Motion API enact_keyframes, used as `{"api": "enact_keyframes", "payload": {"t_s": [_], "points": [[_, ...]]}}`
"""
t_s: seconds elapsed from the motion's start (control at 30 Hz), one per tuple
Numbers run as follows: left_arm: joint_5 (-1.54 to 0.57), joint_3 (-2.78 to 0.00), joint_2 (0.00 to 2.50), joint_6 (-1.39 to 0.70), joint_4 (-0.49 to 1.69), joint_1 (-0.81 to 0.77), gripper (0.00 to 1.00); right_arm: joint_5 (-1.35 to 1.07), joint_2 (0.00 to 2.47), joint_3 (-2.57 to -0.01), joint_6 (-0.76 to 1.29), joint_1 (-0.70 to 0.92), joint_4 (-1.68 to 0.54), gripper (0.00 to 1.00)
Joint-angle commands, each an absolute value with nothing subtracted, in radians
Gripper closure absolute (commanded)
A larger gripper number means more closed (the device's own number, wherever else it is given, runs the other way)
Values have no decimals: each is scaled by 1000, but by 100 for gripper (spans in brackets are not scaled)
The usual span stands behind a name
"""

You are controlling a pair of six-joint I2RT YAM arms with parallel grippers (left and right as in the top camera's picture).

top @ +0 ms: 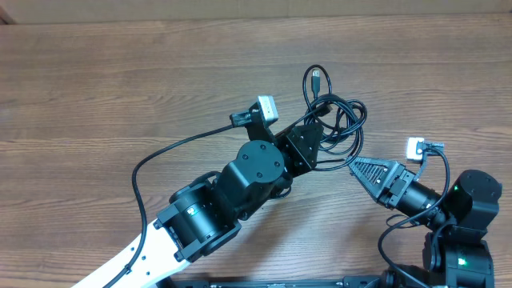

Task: Untangle cables

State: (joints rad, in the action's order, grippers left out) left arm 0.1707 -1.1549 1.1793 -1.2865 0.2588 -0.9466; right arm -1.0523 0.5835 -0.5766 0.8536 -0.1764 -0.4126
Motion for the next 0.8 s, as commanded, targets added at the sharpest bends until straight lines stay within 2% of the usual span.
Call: {"api": "enact_keyframes", "payload": {"t_s": [0.0, 0.1, 0.27, 0.37, 0.5, 0.77], "points": [[200, -1181, 1180, -1306, 250, -942, 96, -1063, 580, -577, 868, -180, -405, 18], [232, -1181, 1180, -1306, 250, -942, 96, -1048, 580, -577, 867, -180, -411, 18], [296, -1181, 1180, -1339, 251, -942, 96, -1025, 580, -577, 864, -180, -481, 7], [300, -1181, 1184, -1340, 273, -942, 96, -1066, 580, -577, 864, -180, -462, 5], [223, -1181, 1189, -1340, 273, -943, 96, -1063, 580, -577, 870, -180, -380, 5], [119, -1181, 1201, -1351, 273, -960, 96, -921, 580, -577, 866, -180, -371, 3]]}}
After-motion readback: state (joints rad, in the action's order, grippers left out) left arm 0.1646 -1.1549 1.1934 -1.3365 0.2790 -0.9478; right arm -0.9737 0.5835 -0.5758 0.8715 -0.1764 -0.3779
